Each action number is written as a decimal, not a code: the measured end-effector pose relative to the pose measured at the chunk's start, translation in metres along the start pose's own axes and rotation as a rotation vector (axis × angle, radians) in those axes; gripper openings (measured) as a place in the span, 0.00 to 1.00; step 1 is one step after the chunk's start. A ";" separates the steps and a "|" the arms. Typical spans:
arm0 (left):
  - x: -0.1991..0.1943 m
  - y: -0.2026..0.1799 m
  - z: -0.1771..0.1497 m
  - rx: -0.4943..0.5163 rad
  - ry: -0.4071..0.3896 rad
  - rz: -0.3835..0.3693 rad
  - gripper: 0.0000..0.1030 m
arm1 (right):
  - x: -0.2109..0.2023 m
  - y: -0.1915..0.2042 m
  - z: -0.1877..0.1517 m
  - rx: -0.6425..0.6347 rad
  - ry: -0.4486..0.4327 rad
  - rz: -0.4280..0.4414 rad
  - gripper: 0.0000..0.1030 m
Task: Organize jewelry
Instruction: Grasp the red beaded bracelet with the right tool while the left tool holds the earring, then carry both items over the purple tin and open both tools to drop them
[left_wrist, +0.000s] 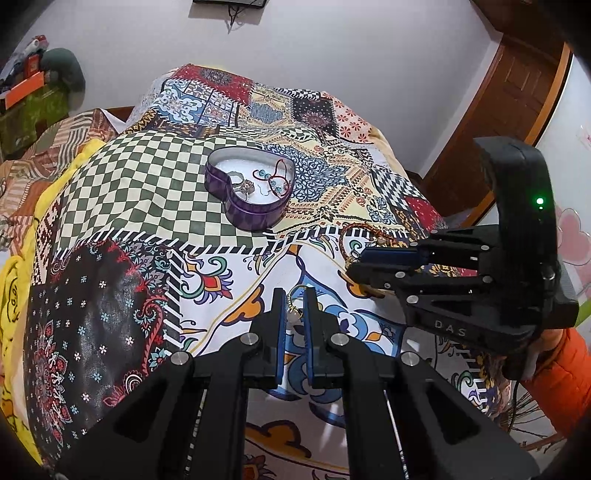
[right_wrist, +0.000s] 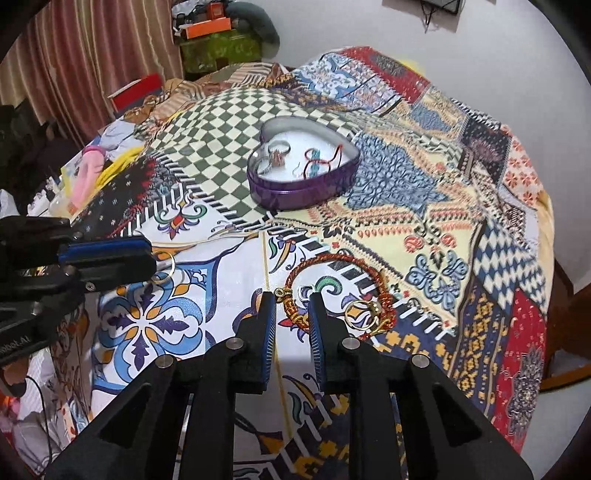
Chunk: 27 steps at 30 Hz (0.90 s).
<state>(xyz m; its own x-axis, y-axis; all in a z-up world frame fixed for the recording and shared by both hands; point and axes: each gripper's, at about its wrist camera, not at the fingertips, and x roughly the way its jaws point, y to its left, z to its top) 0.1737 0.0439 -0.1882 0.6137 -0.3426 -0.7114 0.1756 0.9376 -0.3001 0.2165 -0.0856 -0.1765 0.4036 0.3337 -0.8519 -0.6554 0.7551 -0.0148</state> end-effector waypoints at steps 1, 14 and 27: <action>0.001 0.000 0.000 -0.001 0.001 0.000 0.07 | -0.001 -0.001 -0.001 0.004 -0.001 0.006 0.16; 0.003 -0.002 0.003 -0.010 -0.004 -0.002 0.07 | -0.006 0.002 -0.004 0.071 -0.021 0.040 0.06; -0.017 -0.001 0.028 -0.009 -0.077 0.025 0.07 | -0.055 -0.004 0.025 0.104 -0.175 0.013 0.06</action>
<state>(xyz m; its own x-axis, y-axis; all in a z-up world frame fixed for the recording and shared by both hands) 0.1845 0.0509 -0.1577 0.6753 -0.3128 -0.6680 0.1527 0.9453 -0.2882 0.2129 -0.0930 -0.1167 0.5062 0.4303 -0.7474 -0.5956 0.8012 0.0579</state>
